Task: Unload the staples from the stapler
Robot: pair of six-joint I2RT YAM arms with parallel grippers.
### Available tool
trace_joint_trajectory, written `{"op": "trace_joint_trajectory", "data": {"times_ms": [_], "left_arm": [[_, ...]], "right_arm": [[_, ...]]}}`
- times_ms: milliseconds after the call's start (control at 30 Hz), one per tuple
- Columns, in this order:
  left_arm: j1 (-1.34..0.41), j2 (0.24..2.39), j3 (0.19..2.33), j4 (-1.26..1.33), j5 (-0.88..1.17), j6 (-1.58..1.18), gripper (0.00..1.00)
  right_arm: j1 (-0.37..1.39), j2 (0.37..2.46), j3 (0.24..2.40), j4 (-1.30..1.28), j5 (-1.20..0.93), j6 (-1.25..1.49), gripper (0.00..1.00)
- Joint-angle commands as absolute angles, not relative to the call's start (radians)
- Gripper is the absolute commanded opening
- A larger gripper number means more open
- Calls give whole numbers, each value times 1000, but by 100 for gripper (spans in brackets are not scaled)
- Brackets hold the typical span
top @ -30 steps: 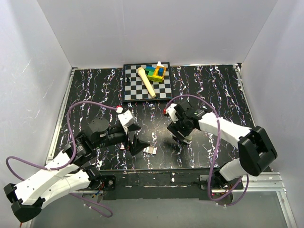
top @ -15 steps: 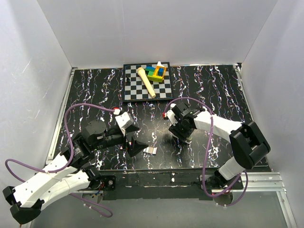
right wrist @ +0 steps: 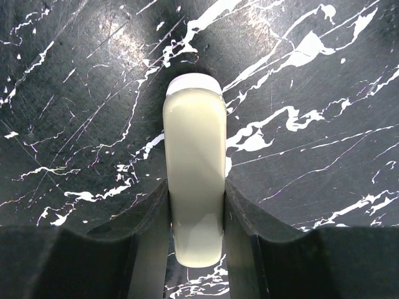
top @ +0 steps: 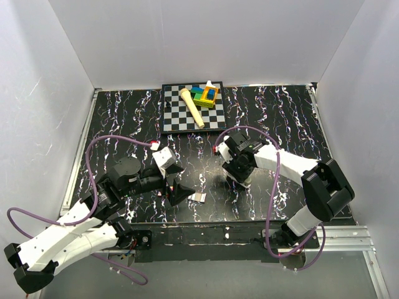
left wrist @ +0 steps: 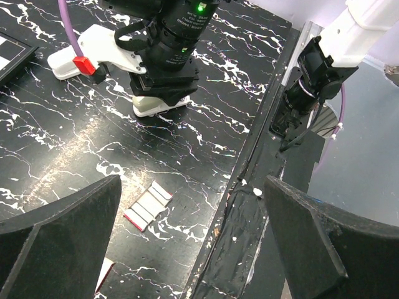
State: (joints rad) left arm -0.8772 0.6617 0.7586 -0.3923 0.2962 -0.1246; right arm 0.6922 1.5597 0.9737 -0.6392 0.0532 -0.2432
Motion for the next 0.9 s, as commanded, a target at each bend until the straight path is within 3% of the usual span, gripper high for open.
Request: {"op": "trace_joint_trajectory", "data": {"times_ms": [0, 300, 867], "left_arm": [[-882, 646, 742, -403, 305, -132, 98], [-881, 644, 738, -391, 354, -135, 98], [-882, 612, 726, -373, 354, -133, 98]], "right_arm": [[695, 1537, 1029, -652, 45, -264, 32], [730, 1512, 1133, -644, -46, -385, 33], [847, 1868, 1581, -767, -173, -732, 37]]}}
